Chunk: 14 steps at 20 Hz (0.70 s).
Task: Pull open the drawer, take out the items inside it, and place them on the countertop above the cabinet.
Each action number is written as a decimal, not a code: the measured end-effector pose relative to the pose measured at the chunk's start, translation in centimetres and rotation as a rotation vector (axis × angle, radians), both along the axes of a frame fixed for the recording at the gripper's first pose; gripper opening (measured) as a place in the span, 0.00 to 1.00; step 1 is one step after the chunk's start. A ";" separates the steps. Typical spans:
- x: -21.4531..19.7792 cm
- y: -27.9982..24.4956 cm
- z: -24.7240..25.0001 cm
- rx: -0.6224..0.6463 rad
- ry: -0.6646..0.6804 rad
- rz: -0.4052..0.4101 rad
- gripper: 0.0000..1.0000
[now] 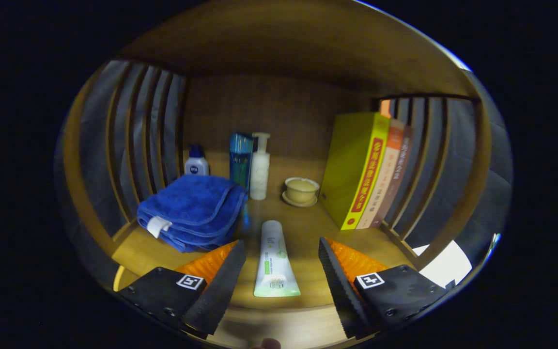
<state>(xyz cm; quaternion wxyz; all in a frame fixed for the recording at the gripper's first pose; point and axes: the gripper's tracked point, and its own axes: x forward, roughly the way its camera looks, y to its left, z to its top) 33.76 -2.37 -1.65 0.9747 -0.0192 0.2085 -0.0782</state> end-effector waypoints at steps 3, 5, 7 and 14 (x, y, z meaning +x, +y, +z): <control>-3.9 0.2 5.3 -0.032 -0.219 -0.005 0.98; -7.3 0.9 7.7 -0.041 -0.295 0.007 0.98; -10.8 1.5 8.4 -0.018 -0.342 0.018 0.98; -23.9 4.5 3.0 0.063 -0.414 0.093 0.98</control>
